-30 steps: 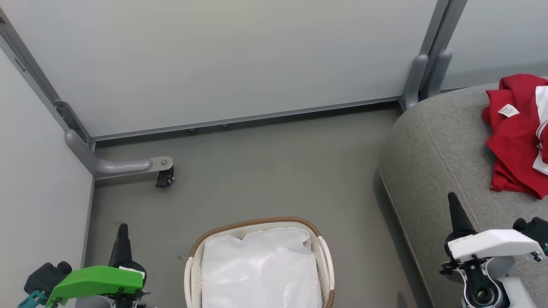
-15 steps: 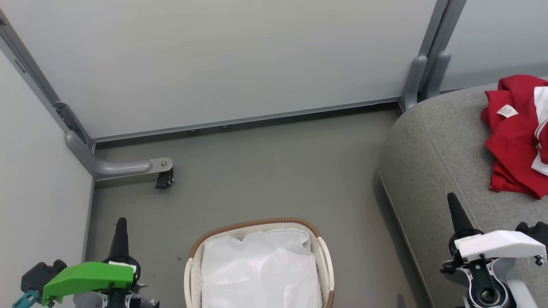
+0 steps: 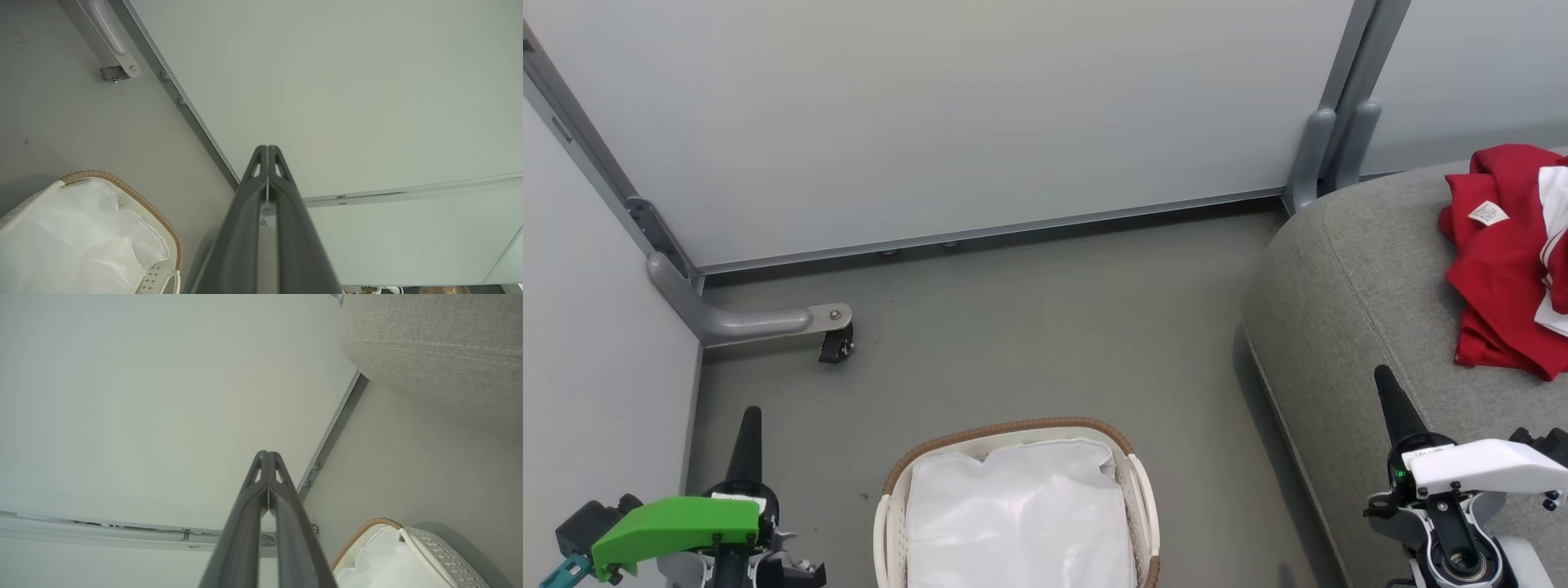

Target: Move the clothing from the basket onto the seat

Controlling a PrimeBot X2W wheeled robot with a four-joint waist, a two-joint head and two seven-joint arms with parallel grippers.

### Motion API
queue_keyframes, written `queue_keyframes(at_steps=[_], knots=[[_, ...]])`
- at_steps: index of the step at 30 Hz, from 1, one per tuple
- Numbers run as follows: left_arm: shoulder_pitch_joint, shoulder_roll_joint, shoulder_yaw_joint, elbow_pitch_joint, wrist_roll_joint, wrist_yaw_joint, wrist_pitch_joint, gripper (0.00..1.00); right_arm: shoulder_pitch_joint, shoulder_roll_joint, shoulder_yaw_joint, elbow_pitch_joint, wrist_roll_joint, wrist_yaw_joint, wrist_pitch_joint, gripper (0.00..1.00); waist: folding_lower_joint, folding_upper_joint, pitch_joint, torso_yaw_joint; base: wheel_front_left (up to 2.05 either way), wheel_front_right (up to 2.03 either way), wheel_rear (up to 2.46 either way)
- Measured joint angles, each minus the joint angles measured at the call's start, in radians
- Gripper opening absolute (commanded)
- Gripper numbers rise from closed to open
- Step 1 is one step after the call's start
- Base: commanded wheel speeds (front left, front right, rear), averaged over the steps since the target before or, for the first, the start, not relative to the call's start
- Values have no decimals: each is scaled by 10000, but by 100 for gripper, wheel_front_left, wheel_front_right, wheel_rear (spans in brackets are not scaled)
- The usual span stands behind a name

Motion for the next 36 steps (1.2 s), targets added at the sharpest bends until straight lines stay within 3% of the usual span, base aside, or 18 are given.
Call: queue_keyframes(at_steps=[36], knots=[[-202,8,274,-305,-2571,-151,709,0,180,-15,-31,-430,2796,-2,700,0,0,0,-106,-45,0,0,0]])
